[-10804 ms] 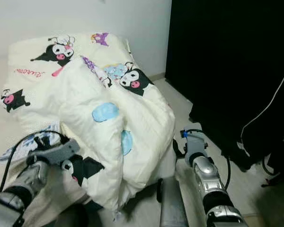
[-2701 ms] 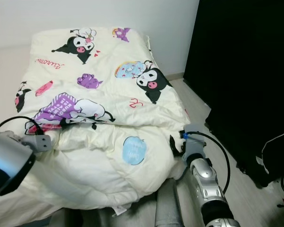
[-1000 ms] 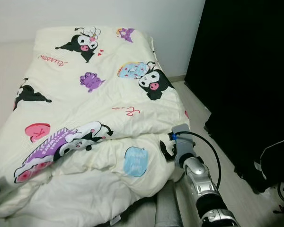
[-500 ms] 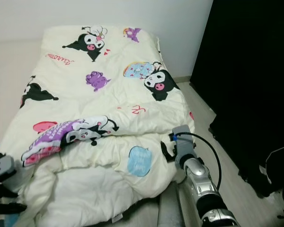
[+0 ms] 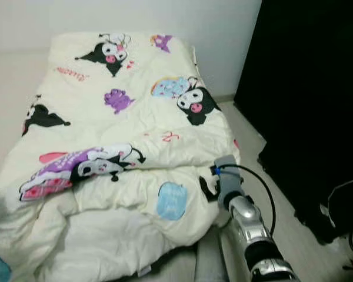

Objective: Clean up the room

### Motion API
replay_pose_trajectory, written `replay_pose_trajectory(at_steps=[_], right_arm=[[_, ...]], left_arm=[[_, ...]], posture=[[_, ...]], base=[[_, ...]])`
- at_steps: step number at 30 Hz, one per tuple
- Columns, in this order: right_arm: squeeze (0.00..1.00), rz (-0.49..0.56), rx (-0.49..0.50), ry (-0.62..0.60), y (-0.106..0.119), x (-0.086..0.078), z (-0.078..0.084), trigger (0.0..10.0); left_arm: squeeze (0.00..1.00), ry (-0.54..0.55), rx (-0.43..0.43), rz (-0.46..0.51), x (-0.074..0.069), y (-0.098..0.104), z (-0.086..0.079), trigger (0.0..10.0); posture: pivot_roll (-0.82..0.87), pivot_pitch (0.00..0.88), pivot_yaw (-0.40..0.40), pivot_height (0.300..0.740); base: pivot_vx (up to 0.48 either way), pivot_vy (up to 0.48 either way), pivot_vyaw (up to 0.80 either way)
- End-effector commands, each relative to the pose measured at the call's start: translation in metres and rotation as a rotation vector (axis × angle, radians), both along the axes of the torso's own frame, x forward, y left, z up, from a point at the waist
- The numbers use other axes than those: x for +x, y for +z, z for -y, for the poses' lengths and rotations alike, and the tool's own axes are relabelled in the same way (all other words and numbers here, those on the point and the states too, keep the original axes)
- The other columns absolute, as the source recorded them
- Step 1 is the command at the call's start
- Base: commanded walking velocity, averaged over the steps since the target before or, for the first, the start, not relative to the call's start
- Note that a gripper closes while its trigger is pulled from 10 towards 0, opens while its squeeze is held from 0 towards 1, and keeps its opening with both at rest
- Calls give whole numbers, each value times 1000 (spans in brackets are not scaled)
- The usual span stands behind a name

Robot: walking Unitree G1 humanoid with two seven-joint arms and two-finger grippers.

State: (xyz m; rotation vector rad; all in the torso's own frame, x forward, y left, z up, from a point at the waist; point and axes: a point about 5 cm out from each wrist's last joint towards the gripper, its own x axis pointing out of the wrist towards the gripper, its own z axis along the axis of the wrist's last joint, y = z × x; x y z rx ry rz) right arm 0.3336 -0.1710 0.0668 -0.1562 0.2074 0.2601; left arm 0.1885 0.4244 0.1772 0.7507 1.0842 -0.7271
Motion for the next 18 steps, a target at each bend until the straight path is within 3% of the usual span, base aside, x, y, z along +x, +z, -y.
replay_pose_trajectory(at_steps=[1,6,7,8,9,10,11,13,14,15,16,18], right_arm=[[0,-13,7,-8,-3,-2,3,10000],[0,-15,5,-10,-4,-3,5,10000],[0,-15,5,-11,-4,-3,5,10000],[0,-15,4,-13,-4,-3,6,10000],[0,-15,4,-13,-4,-3,6,10000],[0,-14,4,-14,-4,-3,7,10000],[0,-14,4,-14,-4,-3,7,10000],[0,-2,22,-33,-1,-1,7,10000],[0,-2,22,-33,-1,-1,7,10000],[0,5,37,-46,1,1,7,10000],[0,5,37,-46,1,1,7,10000],[0,17,53,-60,4,3,7,10000]], left_arm=[[1000,62,76,-43,-15,4,-12,10000],[1000,42,84,-35,-13,13,-13,10000],[1000,15,63,1,-8,20,-10,10000],[1000,-87,-73,161,20,32,11,10000],[1000,-87,-73,161,20,32,11,10000],[1000,-168,-163,276,38,42,26,10000],[1000,-168,-163,276,38,42,26,10000],[1000,-225,-498,611,91,74,70,10000],[1000,-225,-498,611,91,74,70,10000],[1000,-180,-623,742,108,80,84,10000],[1000,-180,-623,742,108,80,84,10000],[302,-35,-860,849,134,65,113,10000]], posture=[[-64,147,-65,481],[-65,148,-66,481],[-64,149,-65,481],[-64,150,-63,481],[-64,150,-63,481],[-62,150,-63,481],[-62,150,-63,481],[-65,149,-57,481],[-65,149,-57,481],[-67,147,-53,481],[-67,147,-53,481],[-81,145,-50,481]], base=[[0,0,0],[0,0,0],[0,0,0],[0,0,0],[0,0,0],[0,0,0],[0,0,0],[0,0,0],[0,0,0],[0,0,0],[0,0,0],[0,0,0]])
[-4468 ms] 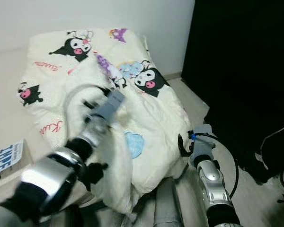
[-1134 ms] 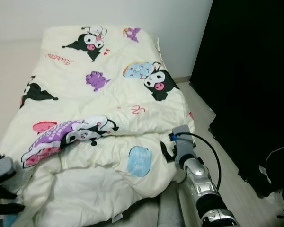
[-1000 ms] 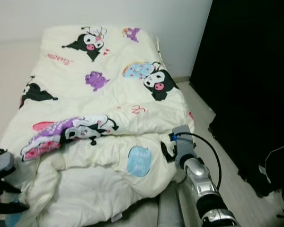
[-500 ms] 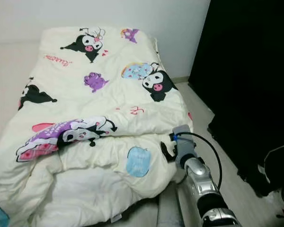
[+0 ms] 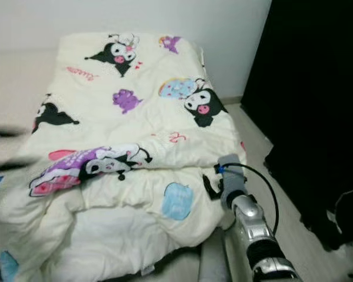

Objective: Clean up the room

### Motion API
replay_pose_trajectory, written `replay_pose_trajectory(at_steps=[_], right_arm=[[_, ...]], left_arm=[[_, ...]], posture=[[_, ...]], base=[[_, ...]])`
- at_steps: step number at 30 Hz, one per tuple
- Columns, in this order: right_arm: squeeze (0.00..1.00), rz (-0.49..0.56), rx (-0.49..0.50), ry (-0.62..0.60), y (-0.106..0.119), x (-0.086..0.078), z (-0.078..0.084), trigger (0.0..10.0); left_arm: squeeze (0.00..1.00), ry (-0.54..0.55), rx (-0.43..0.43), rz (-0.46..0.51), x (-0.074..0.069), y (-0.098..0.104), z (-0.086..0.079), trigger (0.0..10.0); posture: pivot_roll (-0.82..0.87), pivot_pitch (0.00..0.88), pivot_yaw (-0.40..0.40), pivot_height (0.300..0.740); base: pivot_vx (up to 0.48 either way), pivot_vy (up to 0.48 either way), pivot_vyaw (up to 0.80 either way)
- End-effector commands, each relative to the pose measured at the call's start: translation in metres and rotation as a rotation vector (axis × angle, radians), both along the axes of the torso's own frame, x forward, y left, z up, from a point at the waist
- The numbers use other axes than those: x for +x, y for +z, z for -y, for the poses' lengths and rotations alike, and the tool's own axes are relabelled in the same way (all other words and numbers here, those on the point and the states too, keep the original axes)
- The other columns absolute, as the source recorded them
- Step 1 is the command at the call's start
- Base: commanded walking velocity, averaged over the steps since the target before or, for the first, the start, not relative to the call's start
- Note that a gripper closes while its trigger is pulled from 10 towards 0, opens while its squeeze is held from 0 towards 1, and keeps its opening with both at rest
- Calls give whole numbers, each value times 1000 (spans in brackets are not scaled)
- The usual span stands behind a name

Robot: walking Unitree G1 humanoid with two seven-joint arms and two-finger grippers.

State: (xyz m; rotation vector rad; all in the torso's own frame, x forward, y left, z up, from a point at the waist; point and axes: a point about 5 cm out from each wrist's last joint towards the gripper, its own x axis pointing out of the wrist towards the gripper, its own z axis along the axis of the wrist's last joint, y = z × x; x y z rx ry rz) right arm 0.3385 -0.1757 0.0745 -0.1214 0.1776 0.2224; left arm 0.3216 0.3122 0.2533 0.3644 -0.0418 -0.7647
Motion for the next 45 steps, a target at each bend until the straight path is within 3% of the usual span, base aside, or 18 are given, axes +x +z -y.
replay_pose_trajectory(at_steps=[1,2,3,5,8,10,11,13,15,19,26,32,38,39,40,42,43,45], right_arm=[[0,-9,22,-22,-3,-2,2,10000],[0,-6,25,-23,-2,-1,3,10000],[0,-6,25,-23,-2,-1,3,10000],[0,-2,27,-25,-2,-1,3,10000],[0,-2,27,-26,-1,-1,3,10000],[0,-2,26,-29,-2,-1,4,10000],[0,-2,26,-29,-2,-1,4,10000],[0,-2,26,-31,-2,-2,4,10000],[0,-2,26,-29,-3,-2,3,10000],[0,-1,34,-17,-4,-3,1,10000],[0,-16,24,144,-4,-8,-11,10000],[0,-68,77,258,20,-23,4,10000],[0,-94,84,251,22,-29,6,10000],[0,-147,125,165,18,-37,11,10000],[0,-147,125,165,18,-37,11,10000],[0,-171,267,31,13,-53,13,10000],[0,-171,267,31,13,-53,13,10000],[0,-174,393,-22,8,-57,11,10000]], left_arm=[[302,78,-185,-17,7,-20,10,10000],[0,96,-306,-46,13,-34,21,10000],[0,96,-306,-46,13,-34,21,10000],[0,136,-494,-112,18,-66,44,10000],[0,166,-581,-144,20,-82,57,10000],[0,290,-698,-223,17,-121,85,10000],[0,290,-698,-223,17,-121,85,10000],[0,436,-844,-327,11,-152,101,10000],[0,483,-877,-364,8,-162,106,10000],[0,518,-886,-404,4,-173,113,10000],[0,562,-852,-423,1,-189,113,10000],[0,588,-844,-431,-2,-199,113,10000],[0,583,-840,-434,-1,-200,117,10000],[0,572,-840,-432,2,-198,121,10000],[0,572,-840,-432,2,-198,121,10000],[0,538,-851,-403,12,-190,128,10000],[0,538,-851,-403,12,-190,128,10000],[0,511,-850,-366,21,-180,129,10000]], posture=[[-82,144,-50,481],[-83,143,-49,481],[-83,143,-49,481],[-89,141,-46,481],[-92,138,-47,481],[-103,130,-44,481],[-103,130,-44,481],[-109,126,-44,481],[-110,124,-43,481],[-112,119,-43,481],[-120,117,-36,481],[-169,115,-28,481],[-178,117,-26,481],[-203,121,-23,481],[-203,121,-23,481],[-232,123,-8,481],[-232,123,-8,481],[-234,125,5,481]], base=[[0,0,0],[0,0,0],[0,0,0],[0,0,0],[0,0,0],[0,0,0],[0,0,0],[0,0,0],[0,0,0],[0,0,0],[0,0,0],[0,0,0],[0,0,0],[0,0,0],[0,0,0],[0,0,0],[0,0,0],[0,0,0]])
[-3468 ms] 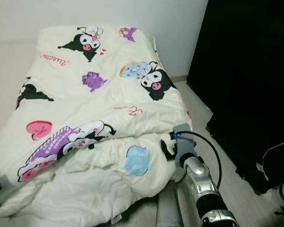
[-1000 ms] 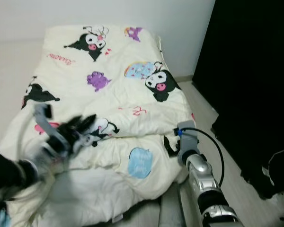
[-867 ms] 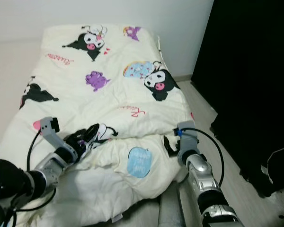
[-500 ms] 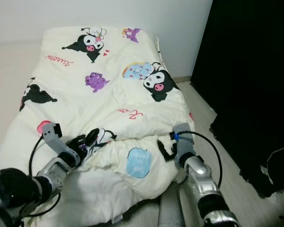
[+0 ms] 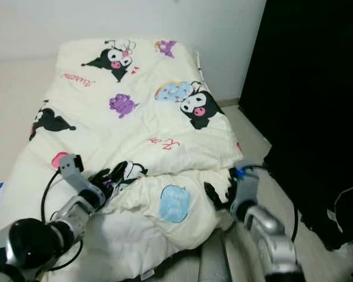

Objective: Clean up the room

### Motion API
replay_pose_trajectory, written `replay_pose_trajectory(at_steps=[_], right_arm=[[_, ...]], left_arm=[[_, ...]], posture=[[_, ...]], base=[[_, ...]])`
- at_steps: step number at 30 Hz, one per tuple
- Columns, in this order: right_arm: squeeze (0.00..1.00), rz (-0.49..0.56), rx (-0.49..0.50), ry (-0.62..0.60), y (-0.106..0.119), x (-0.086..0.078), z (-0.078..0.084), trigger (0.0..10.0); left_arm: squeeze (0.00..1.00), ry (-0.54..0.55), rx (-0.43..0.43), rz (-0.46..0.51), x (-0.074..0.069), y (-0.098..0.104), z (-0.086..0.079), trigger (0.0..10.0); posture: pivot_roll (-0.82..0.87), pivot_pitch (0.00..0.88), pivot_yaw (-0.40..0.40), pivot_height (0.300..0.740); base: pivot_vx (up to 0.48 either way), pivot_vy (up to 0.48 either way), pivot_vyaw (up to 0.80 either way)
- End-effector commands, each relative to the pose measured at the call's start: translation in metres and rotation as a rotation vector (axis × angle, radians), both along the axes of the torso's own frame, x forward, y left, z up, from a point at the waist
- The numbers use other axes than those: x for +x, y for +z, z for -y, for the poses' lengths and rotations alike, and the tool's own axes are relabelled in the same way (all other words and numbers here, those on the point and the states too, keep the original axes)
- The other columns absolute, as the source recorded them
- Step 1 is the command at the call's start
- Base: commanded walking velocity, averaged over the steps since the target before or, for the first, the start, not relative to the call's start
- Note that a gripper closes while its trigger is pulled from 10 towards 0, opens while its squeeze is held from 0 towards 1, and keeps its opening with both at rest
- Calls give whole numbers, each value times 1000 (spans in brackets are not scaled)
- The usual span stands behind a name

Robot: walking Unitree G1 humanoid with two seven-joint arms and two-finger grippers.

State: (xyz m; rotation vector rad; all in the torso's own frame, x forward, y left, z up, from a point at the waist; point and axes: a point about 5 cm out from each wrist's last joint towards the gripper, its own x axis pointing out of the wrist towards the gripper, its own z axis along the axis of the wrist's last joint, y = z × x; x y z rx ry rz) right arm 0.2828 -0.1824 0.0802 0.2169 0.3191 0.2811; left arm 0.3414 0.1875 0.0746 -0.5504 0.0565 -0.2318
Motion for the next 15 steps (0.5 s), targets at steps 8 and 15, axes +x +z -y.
replay_pose_trajectory(at_steps=[8,15], right_arm=[[0,-136,53,-112,-20,1,0,10000],[0,-272,15,-197,-29,1,1,10000]], left_arm=[[0,-35,23,64,13,16,3,10000],[0,-51,26,91,12,16,4,10000]], posture=[[-198,135,8,481],[-205,150,1,481]], base=[[0,0,0],[0,0,0]])
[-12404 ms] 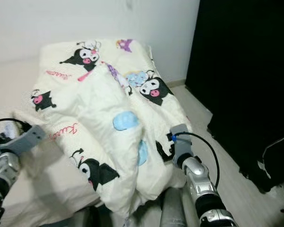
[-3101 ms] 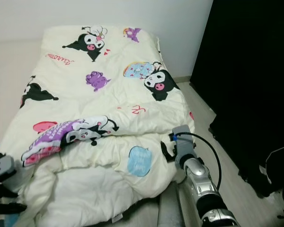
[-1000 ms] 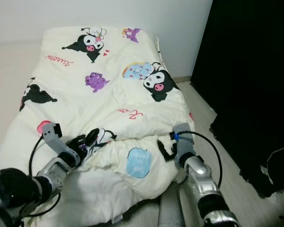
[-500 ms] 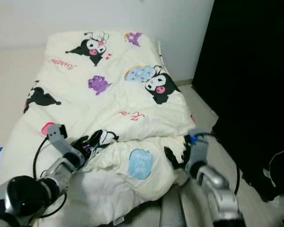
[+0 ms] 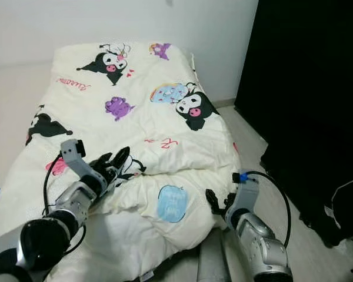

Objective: Clean up the room

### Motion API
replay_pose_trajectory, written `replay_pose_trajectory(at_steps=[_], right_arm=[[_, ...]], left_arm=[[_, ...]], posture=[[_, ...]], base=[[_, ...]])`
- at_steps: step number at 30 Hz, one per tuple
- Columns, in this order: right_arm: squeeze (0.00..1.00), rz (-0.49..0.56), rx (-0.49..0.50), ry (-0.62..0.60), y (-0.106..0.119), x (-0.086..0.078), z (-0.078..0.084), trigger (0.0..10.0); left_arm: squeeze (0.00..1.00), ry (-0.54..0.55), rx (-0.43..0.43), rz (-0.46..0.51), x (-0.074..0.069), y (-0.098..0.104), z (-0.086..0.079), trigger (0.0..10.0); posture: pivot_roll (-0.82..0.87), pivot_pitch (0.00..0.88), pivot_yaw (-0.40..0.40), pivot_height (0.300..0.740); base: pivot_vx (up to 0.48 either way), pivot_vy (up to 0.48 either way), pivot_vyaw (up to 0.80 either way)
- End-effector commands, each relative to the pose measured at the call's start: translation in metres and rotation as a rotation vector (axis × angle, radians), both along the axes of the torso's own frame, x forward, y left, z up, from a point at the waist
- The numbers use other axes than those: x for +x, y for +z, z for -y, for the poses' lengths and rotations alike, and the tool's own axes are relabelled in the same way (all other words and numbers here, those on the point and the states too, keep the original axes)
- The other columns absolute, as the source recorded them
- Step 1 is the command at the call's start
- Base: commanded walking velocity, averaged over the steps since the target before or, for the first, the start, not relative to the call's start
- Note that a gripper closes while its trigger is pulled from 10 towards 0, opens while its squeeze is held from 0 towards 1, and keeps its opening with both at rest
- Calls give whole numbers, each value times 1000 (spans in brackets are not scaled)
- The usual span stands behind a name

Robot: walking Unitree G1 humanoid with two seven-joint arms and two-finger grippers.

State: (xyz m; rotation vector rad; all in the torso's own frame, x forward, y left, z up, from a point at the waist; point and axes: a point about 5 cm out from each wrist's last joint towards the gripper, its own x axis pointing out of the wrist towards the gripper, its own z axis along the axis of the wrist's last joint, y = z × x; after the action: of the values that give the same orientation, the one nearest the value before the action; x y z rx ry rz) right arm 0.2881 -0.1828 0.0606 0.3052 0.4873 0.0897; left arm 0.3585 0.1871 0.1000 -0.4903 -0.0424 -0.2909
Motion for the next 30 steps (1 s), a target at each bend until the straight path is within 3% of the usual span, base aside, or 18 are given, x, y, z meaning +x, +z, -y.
replay_pose_trajectory(at_steps=[1,14,15,16,17,20,24,29,30], right_arm=[[0,-76,-14,-17,-9,-5,0,10000],[0,-76,52,44,-10,0,-19,10000],[0,-69,61,39,-9,1,-20,9176],[0,-69,61,39,-9,1,-20,9176],[0,-67,65,31,-8,1,-19,0],[0,-69,65,22,-9,1,-18,0],[0,-88,26,-43,-8,-3,-5,0],[0,-93,11,-60,-7,-4,-1,0],[0,-88,-16,-82,-4,-5,6,0]], left_arm=[[0,-22,-17,-25,-5,-9,3,10000],[0,-83,-16,-7,-8,-10,10,10000],[0,-91,-3,-8,-9,-11,9,10000],[0,-91,-3,-8,-9,-11,9,10000],[0,-104,18,-14,-12,-13,8,10000],[0,-120,39,-21,-15,-16,5,10000],[0,-151,131,-47,-29,-27,-8,10000],[0,-152,150,-55,-33,-28,-11,10000],[0,-148,164,-55,-35,-27,-17,10000]], posture=[[-205,150,1,481],[-194,156,3,481],[-192,161,4,481],[-192,161,4,481],[-189,169,4,481],[-191,173,5,481],[-186,178,-2,481],[-186,178,-2,481],[-181,183,-5,481]], base=[[0,0,0],[0,0,0],[0,0,0],[0,0,0],[0,0,0],[0,0,0],[0,0,0],[0,0,0],[0,0,0]])
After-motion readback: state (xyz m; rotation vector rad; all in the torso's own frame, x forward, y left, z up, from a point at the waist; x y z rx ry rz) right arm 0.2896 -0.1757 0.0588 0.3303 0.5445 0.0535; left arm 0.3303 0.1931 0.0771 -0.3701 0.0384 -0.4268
